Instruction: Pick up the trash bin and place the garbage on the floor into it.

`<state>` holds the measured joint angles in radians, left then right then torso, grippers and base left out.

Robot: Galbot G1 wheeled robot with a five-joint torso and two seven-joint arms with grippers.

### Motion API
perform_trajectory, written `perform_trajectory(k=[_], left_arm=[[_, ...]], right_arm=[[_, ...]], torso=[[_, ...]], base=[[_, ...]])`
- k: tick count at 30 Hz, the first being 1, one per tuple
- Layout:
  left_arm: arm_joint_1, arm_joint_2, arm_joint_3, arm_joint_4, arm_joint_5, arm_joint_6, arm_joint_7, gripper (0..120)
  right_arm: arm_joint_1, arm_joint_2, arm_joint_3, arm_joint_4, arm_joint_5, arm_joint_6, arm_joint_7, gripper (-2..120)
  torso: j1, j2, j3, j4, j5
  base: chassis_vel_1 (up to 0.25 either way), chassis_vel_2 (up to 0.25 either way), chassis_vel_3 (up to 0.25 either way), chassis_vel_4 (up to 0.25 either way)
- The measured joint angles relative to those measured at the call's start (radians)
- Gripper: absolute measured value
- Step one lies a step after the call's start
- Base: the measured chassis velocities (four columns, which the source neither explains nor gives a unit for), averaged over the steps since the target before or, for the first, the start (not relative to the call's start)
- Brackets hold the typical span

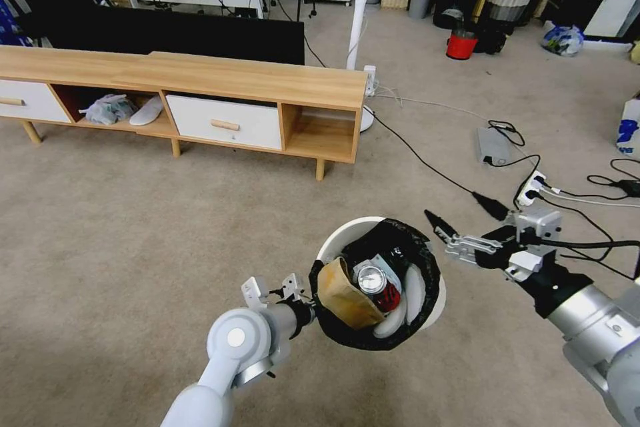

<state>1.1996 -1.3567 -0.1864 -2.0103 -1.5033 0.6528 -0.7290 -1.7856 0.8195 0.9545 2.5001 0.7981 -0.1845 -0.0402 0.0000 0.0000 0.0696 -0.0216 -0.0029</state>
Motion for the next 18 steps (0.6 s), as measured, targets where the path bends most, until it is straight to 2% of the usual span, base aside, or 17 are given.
perform_trajectory(k=[8, 13, 18], left_arm=[[0.017, 0.012, -0.017, -0.021, 0.015, 0.001, 0.006, 0], [0.022, 0.019, -0.022, -0.028, 0.015, 0.001, 0.007, 0], [0.04, 0.019, -0.037, -0.043, 0.025, 0.001, 0.008, 0]], right_arm=[[-0.08, 0.116, 0.018, 0.0, -0.173, 0.043, -0.053, 100], [-0.085, 0.147, 0.022, 0.0, -0.235, 0.058, -0.078, 100], [-0.084, 0.191, 0.052, 0.0, -0.332, 0.124, -0.139, 100]], torso=[[0.0, 0.0, 0.0, 0.0, -0.0001], [0.0, 0.0, 0.0, 0.0, 0.0], [0.0, 0.0, 0.0, 0.0002, -0.0001]], base=[[0.0, 0.0, 0.0, 0.0], [0.0, 0.0, 0.0, 0.0], [0.0, 0.0, 0.0, 0.0]])
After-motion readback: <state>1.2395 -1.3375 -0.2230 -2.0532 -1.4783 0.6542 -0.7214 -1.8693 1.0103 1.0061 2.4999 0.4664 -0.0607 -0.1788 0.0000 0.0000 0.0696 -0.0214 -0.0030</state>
